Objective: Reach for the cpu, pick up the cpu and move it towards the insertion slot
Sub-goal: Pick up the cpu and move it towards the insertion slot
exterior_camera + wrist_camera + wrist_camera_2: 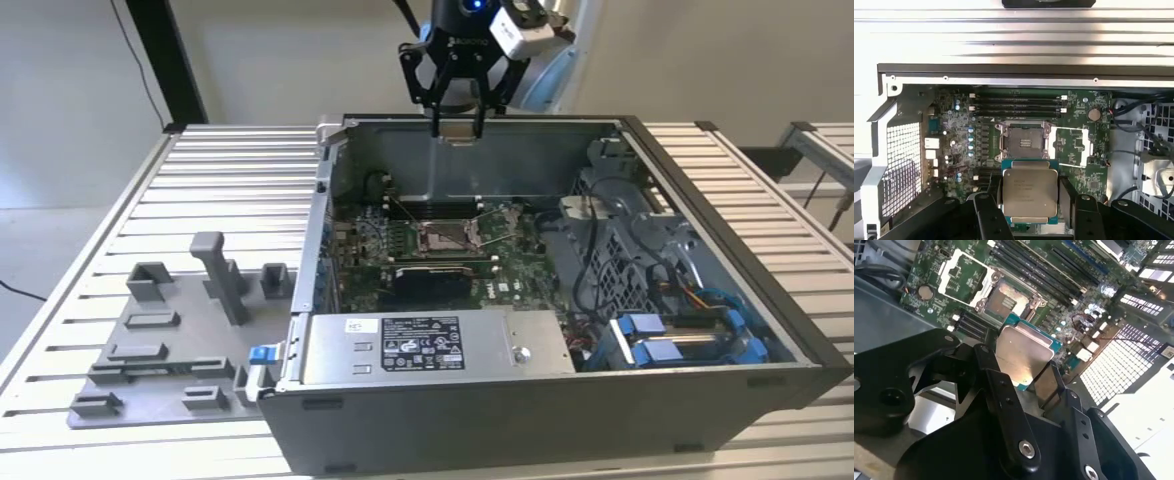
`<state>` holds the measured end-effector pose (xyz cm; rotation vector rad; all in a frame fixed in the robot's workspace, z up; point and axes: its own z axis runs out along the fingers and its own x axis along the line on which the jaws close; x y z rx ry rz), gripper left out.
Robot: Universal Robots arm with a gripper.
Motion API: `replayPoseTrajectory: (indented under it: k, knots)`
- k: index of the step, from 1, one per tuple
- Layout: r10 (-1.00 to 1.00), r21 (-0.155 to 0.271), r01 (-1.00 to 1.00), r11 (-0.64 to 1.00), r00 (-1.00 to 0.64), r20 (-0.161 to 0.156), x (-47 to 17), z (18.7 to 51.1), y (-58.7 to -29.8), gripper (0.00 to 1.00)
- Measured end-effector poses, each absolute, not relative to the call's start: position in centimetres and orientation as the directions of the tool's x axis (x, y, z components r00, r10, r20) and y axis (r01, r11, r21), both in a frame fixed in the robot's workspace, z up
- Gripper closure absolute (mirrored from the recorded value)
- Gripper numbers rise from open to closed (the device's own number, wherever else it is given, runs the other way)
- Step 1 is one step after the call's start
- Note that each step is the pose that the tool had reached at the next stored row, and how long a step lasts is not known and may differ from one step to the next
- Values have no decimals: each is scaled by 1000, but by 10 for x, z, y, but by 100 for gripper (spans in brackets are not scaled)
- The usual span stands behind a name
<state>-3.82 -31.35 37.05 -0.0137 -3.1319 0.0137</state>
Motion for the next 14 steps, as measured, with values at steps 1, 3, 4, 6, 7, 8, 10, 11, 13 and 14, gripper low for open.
replayPoseTrajectory:
  k: [1,3,4,6,7,8,10,11,13,14]
  knots:
    - [9,-9,9,1000,-1000,9,-38,370,-313,100]
    - [9,-9,9,1000,-1000,8,-38,370,-310,100]
    - [11,-9,11,1000,-1000,8,-38,370,-309,100]
    - [13,-9,13,1000,-1000,8,-38,370,-307,100]
    - [14,-9,14,1000,-1000,8,-38,370,-307,100]
    - [15,-9,15,1000,-1000,8,-38,370,-306,100]
    - [15,-9,15,1000,-1000,8,-38,370,-306,100]
    - [15,-9,15,1000,-1000,8,-38,370,-306,100]
    - [15,-9,15,1000,-1000,8,-38,370,-306,100]
    - [15,-9,15,1000,-1000,8,-38,370,-306,100]
